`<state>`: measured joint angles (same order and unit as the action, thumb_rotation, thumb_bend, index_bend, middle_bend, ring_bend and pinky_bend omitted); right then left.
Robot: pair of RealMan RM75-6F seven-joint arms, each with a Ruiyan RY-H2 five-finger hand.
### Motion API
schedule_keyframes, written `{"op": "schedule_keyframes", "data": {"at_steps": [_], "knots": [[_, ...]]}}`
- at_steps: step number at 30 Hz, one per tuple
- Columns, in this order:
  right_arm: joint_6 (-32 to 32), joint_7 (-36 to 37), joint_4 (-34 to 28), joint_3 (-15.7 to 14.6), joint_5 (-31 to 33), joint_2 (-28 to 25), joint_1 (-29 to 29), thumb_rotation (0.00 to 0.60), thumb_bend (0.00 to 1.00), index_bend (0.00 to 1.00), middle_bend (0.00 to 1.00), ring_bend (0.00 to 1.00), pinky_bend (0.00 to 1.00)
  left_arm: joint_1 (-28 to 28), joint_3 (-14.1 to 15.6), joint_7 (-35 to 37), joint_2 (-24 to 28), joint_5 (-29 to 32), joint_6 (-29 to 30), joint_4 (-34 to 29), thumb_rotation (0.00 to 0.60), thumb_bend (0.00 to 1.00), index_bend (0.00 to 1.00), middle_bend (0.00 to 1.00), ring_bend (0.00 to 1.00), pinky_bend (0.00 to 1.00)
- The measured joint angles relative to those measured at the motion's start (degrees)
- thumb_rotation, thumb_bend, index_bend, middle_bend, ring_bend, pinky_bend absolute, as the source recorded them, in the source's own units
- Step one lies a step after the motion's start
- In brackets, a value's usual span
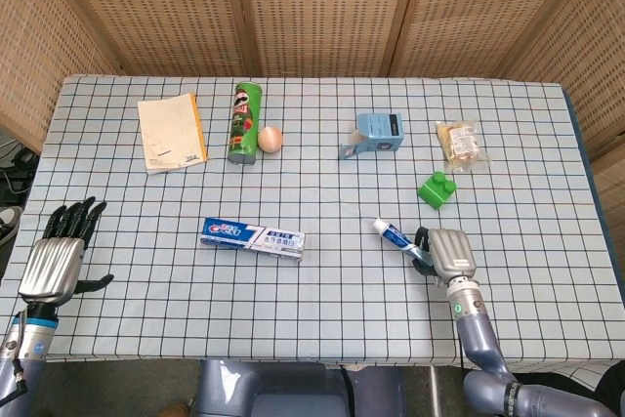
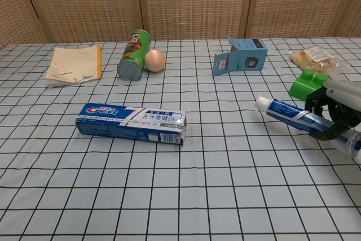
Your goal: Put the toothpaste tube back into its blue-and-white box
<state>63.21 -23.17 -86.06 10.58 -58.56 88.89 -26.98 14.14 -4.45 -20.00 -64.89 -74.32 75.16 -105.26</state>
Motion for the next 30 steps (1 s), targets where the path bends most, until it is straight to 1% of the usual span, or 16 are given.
{"op": "schedule_keyframes", "data": {"at_steps": [3, 6, 7, 9, 11, 13, 16, 20, 23, 30], "knots": [[-0.1, 0.7, -1.8, -0.5, -3.4, -2.9, -0.1, 0.600, 0.72, 0.69, 0.69, 0.70, 0.54, 1.8, -0.5, 0.1, -0.6, 0.3, -2.7, 1.7, 0.600, 0.00, 0.00, 0.00, 0.00, 0.00], [0.3, 0.7, -4.1, -0.8, -6.4, -6.1, -0.3, 0.600, 0.72, 0.69, 0.69, 0.70, 0.54, 4.8, -1.0, 0.9, -1.6, -0.5, -6.8, 4.4, 0.600, 0.00, 0.00, 0.00, 0.00, 0.00], [0.5, 0.5, -5.5, -0.9, -7.5, -7.6, -0.4, 0.600, 0.72, 0.69, 0.69, 0.70, 0.54, 6.5, -1.1, 1.5, -2.2, -1.3, -9.1, 6.0, 0.600, 0.00, 0.00, 0.00, 0.00, 0.01], [0.7, 0.2, -7.8, -1.2, -8.8, -9.9, -0.5, 0.600, 0.72, 0.69, 0.69, 0.70, 0.54, 9.4, -1.3, 2.9, -3.3, -2.9, -12.8, 9.1, 0.600, 0.00, 0.00, 0.00, 0.00, 0.05], [1.1, -0.3, -10.3, -1.5, -10.3, -12.2, -0.5, 0.600, 0.72, 0.69, 0.69, 0.70, 0.55, 12.6, -1.5, 5.0, -5.0, -5.5, -16.3, 13.2, 0.600, 0.00, 0.03, 0.00, 0.02, 0.10], [1.4, -1.1, -12.2, -1.9, -11.4, -13.9, -0.6, 0.600, 0.72, 0.69, 0.69, 0.70, 0.55, 15.7, -1.6, 7.4, -7.3, -8.2, -18.5, 17.1, 0.600, 0.00, 0.08, 0.00, 0.06, 0.14], [1.8, -2.3, -14.1, -2.2, -12.0, -15.7, -0.6, 0.600, 0.72, 0.69, 0.69, 0.70, 0.55, 19.3, -1.4, 10.7, -11.3, -11.2, -21.2, 22.0, 0.600, 0.00, 0.12, 0.00, 0.09, 0.17], [2.3, -3.3, -15.7, -2.2, -12.0, -17.2, -0.7, 0.600, 0.72, 0.69, 0.69, 0.70, 0.55, 23.0, -1.3, 12.9, -16.4, -12.8, -24.1, 26.2, 0.600, 0.00, 0.14, 0.01, 0.11, 0.19], [2.8, -3.2, -16.2, -2.1, -11.8, -17.7, -0.6, 0.600, 0.72, 0.69, 0.69, 0.70, 0.55, 24.9, -1.3, 12.7, -19.2, -12.7, -25.8, 28.0, 0.600, 0.00, 0.15, 0.03, 0.13, 0.22], [3.6, -2.3, -16.1, -2.2, -12.0, -18.1, -0.3, 0.600, 0.72, 0.69, 0.69, 0.70, 0.55, 27.1, -1.7, 9.9, -23.1, -9.6, -28.5, 30.2, 0.600, 0.00, 0.20, 0.13, 0.23, 0.30]]}}
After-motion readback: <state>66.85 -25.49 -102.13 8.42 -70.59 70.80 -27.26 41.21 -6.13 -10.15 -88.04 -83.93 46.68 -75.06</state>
